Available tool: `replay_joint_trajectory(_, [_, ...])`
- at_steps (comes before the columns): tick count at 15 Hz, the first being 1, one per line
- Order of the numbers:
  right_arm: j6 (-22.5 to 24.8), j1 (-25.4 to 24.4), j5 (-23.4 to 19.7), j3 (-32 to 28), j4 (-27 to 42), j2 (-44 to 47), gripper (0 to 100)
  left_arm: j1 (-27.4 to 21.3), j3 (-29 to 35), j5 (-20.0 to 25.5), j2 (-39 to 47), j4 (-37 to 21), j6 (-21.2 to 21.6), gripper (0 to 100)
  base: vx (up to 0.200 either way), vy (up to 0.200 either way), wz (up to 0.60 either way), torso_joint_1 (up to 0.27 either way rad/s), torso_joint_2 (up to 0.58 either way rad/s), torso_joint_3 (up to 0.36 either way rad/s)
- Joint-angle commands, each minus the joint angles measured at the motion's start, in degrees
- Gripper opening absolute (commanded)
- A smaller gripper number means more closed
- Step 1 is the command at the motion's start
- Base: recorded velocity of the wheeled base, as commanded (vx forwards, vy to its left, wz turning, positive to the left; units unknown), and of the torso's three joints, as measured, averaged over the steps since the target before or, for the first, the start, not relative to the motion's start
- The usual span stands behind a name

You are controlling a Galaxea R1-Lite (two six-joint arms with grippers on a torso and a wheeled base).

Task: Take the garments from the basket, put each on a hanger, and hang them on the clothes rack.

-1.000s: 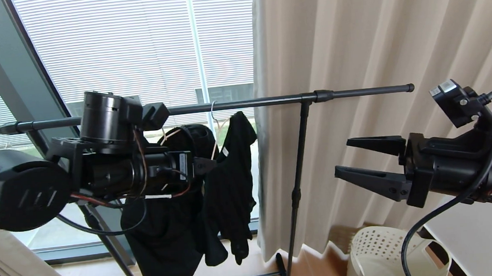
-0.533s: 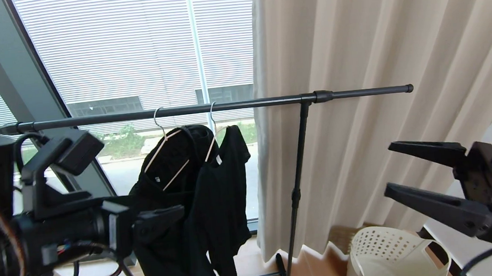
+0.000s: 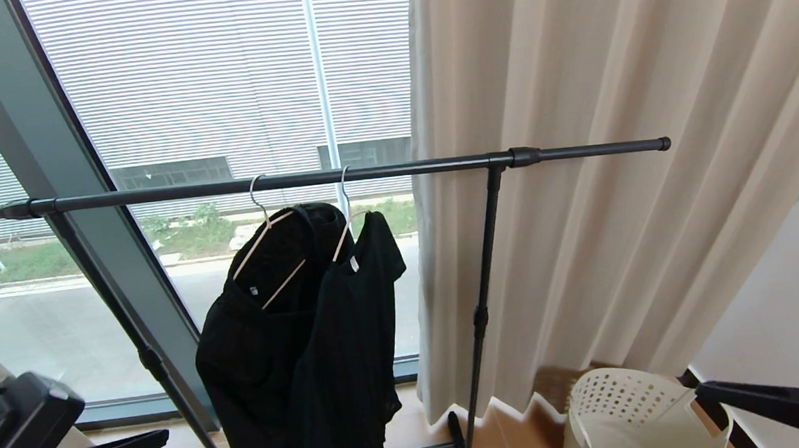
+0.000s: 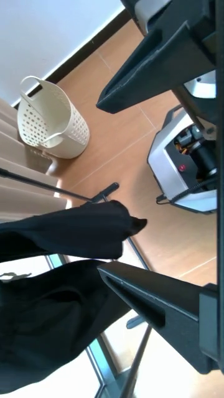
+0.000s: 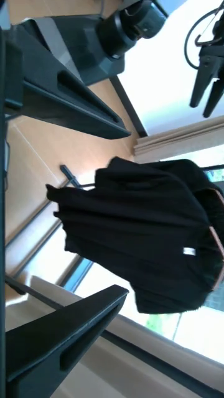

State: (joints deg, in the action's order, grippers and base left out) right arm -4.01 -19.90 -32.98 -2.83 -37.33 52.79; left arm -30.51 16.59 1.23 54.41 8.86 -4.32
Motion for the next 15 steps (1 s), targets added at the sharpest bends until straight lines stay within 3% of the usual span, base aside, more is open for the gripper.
replay_joint_trajectory(1, [-0.12, 1.17, 0.46, 2.83, 1.73, -3.48, 100, 0.1, -6.75, 0.09, -6.51, 2.83, 1.06, 100, 0.0, 0.0, 0.0, 0.0, 0.0, 0.0])
replay_joint_trajectory(2, [0.06, 2.93, 0.9, 2.83, 11.66, -9.81, 100, 0.19, -12.02, 0.35, -10.64, 3.88, 1.06, 100, 0.0, 0.0, 0.0, 0.0, 0.0, 0.0])
replay_joint_trajectory(3, [0.14, 2.93, 0.9, 2.83, 15.97, -12.88, 100, 0.19, -14.04, 1.05, -11.87, 3.97, 1.06, 100, 0.0, 0.0, 0.0, 0.0, 0.0, 0.0])
replay_joint_trajectory(6, [0.14, 3.02, 1.16, 2.83, 25.99, -20.44, 100, 0.28, -16.33, 1.58, -14.15, 3.97, 0.71, 100, 0.0, 0.0, 0.0, 0.0, 0.0, 0.0])
replay_joint_trajectory(9, [-0.03, 6.98, 1.77, 2.65, 36.01, -30.37, 100, 0.28, -16.59, 1.58, -17.84, 3.62, 0.71, 100, 0.0, 0.0, 0.0, 0.0, 0.0, 0.0])
replay_joint_trajectory(11, [0.14, 10.14, 7.31, 2.65, 35.92, -31.87, 100, 0.28, -16.59, 1.58, -18.28, 3.71, 0.8, 100, 0.0, 0.0, 0.0, 0.0, 0.0, 0.0])
replay_joint_trajectory(12, [0.41, 10.31, 12.32, 2.74, 35.66, -33.89, 100, 0.28, -16.59, 1.49, -19.78, 3.62, 0.71, 100, 0.0, 0.0, 0.0, 0.0, 0.0, 0.0])
replay_joint_trajectory(14, [8.14, 10.49, 24.01, 2.65, 36.98, -40.74, 100, 0.28, -16.59, 1.49, -22.85, 3.53, 1.06, 100, 0.0, 0.0, 0.0, 0.0, 0.0, 0.0])
replay_joint_trajectory(15, [9.37, 10.49, 27.26, 2.65, 38.12, -42.33, 100, 0.28, -16.59, 1.49, -23.21, 3.27, 0.98, 100, 0.0, 0.0, 0.0, 0.0, 0.0, 0.0])
